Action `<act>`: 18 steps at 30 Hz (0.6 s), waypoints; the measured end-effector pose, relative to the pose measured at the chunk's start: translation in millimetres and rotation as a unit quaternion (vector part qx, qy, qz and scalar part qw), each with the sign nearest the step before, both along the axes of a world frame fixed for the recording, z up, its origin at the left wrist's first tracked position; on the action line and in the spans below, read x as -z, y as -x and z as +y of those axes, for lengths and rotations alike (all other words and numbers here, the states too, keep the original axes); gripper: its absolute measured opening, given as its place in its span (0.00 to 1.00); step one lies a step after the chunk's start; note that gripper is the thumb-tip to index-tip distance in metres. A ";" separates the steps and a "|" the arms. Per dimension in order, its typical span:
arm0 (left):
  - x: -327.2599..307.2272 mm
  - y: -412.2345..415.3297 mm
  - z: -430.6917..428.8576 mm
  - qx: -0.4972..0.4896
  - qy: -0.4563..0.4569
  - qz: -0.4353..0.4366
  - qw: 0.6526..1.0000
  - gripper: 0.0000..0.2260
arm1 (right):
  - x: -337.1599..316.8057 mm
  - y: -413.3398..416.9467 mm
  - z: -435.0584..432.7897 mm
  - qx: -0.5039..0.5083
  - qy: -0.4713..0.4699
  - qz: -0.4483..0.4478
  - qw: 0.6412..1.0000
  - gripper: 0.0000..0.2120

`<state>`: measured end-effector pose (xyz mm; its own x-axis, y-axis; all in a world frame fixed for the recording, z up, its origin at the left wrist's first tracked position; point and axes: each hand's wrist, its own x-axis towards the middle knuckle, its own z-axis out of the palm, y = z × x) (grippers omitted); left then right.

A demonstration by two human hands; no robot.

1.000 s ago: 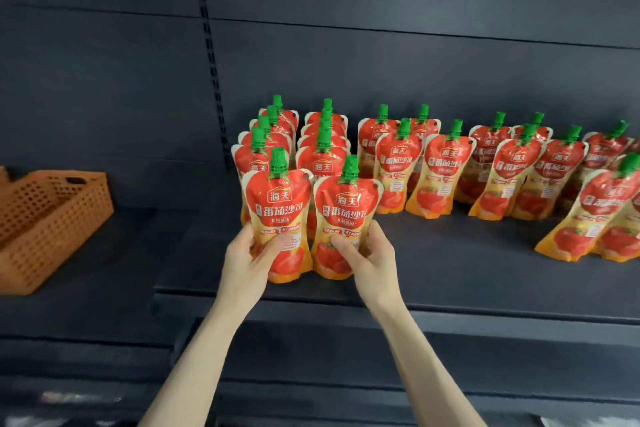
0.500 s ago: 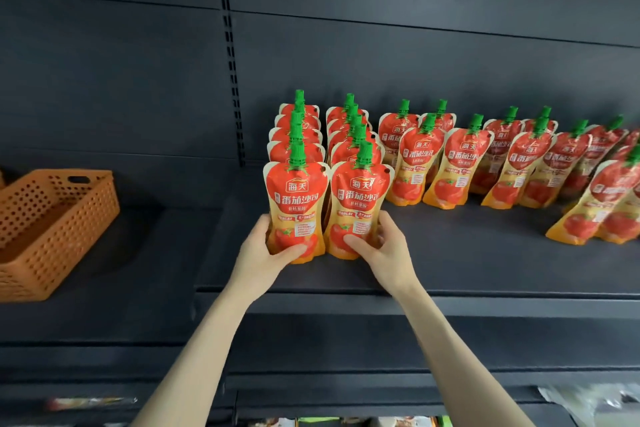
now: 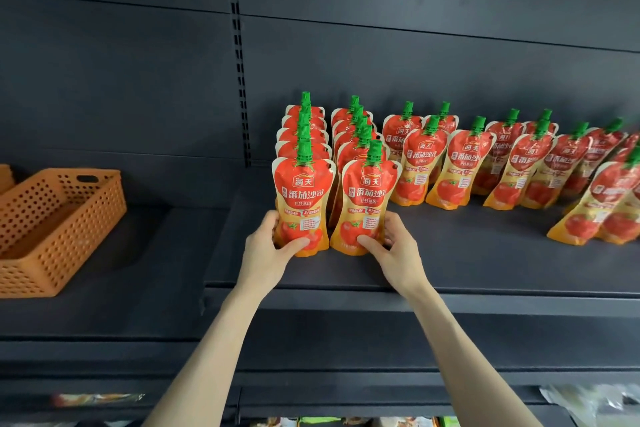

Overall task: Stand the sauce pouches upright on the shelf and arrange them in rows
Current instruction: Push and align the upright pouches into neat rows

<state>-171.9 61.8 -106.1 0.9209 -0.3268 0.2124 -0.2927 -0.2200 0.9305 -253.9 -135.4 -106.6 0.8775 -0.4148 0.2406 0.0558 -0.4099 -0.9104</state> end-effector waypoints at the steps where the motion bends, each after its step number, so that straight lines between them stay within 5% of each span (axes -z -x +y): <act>1: -0.4 0.3 -0.3 -0.002 -0.002 -0.001 1.000 0.19 | 0.0 0.2 -0.6 -0.002 0.000 0.002 1.000 0.16; 18: 0.1 4.1 -2.8 -0.023 -0.012 -0.014 1.000 0.20 | 0.7 1.4 1.1 0.012 -0.008 0.008 1.000 0.20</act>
